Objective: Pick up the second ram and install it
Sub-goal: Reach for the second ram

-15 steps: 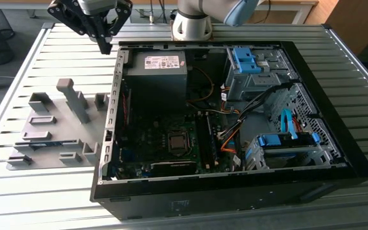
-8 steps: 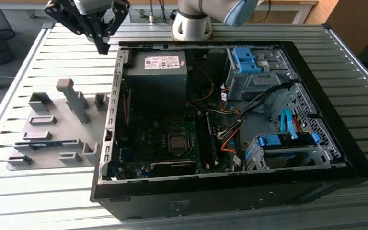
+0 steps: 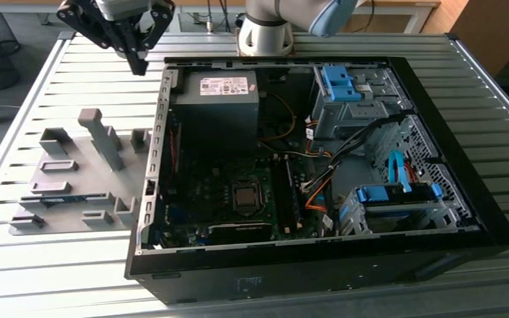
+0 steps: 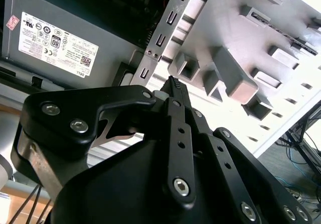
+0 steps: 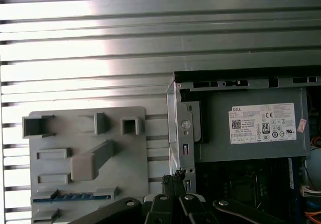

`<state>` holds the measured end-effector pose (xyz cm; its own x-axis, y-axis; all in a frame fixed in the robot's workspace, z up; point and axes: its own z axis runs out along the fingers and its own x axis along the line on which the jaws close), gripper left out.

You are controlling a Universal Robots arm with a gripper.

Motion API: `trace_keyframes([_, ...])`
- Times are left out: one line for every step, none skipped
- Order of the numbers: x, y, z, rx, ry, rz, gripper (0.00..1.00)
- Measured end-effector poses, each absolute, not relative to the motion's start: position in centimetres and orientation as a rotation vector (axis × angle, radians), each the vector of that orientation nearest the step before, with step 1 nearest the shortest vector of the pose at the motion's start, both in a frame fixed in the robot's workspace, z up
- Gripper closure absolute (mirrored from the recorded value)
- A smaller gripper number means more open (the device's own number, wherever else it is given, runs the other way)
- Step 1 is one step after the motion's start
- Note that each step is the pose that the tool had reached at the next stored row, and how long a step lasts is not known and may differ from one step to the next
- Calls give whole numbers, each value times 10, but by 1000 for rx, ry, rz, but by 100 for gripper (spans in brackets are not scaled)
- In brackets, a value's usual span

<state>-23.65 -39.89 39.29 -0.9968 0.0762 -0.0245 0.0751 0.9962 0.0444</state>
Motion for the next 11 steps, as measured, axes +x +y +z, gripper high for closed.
trace_keyframes([-237, -399, 393, 118, 3112, 68, 90])
trace_keyframes([-238, -399, 393, 118, 3112, 68, 90])
trace_keyframes([-238, -399, 393, 118, 3112, 68, 90])
trace_keyframes([-239, -399, 393, 118, 3112, 68, 90])
trace_keyframes([-239, -399, 393, 118, 3112, 68, 90])
trace_keyframes([-240, -399, 393, 118, 3112, 68, 90])
trace_keyframes([-241, -399, 393, 118, 3112, 68, 90])
trace_keyframes([-241, -399, 393, 118, 3112, 68, 90])
trace_keyframes([-242, -399, 393, 118, 3112, 68, 90])
trace_keyframes([-243, -399, 393, 118, 3112, 68, 90])
trace_keyframes([-243, -399, 393, 118, 3112, 68, 90])
